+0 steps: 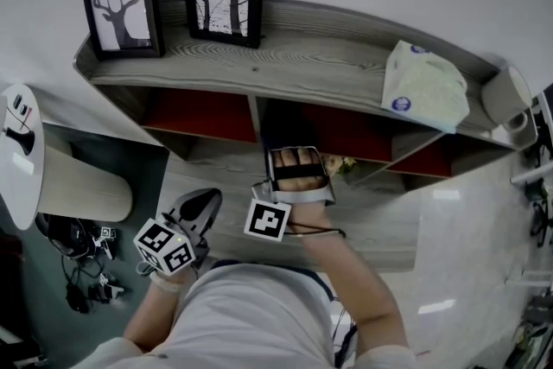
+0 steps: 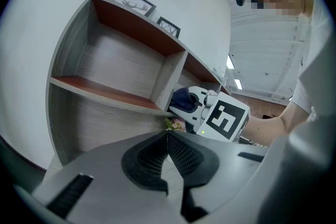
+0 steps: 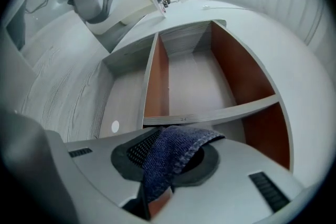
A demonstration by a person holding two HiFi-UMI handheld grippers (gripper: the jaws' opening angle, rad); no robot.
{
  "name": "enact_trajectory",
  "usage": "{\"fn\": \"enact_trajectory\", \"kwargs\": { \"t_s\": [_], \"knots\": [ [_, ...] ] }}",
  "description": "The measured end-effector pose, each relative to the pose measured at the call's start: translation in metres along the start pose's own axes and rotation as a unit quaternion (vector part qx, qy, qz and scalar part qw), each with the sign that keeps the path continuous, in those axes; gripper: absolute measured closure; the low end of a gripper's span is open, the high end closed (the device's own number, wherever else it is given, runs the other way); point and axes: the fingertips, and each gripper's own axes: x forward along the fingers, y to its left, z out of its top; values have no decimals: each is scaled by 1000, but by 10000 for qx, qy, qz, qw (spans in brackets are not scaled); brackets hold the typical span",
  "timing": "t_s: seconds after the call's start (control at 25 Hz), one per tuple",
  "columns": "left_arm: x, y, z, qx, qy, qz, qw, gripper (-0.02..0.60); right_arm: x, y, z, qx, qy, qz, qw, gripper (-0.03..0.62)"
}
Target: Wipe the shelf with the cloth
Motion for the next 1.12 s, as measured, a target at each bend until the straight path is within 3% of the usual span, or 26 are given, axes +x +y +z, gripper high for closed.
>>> {"fn": "enact_trajectory", "kwargs": {
  "t_s": [0.12, 0.24, 0.4, 0.48, 0.76, 0.92, 1.0, 1.12],
  "knots": [
    [-3, 1, 1, 34, 12, 24, 10000, 566, -6, -11, -5, 583, -52, -162, 9982, 520],
    [-3, 1, 3, 62, 40, 28, 10000, 565, -13, -31, -19, 1411, -114, -433, 9890, 520],
    [1, -3, 2, 102, 78, -35, 9999, 565, -23, -50, -50, 2477, -79, -731, 9660, 520],
    [4, -6, 3, 124, 102, -80, 9998, 565, -32, -59, -70, 3148, -15, -849, 9454, 520],
    [14, -14, 4, 237, 203, -230, 9992, 565, -58, -77, -148, 5094, 78, -1381, 8493, 520],
    [25, -23, 4, 281, 320, -354, 9985, 565, -66, -72, -180, 6081, 26, -1362, 7821, 520],
    [30, -29, 4, 313, 379, -435, 9978, 565, -67, -67, -194, 6628, -76, -1325, 7370, 520],
    [36, -35, 4, 360, 418, -513, 9972, 565, -67, -59, -213, 7527, -252, -1310, 6447, 520]
  ]
}}
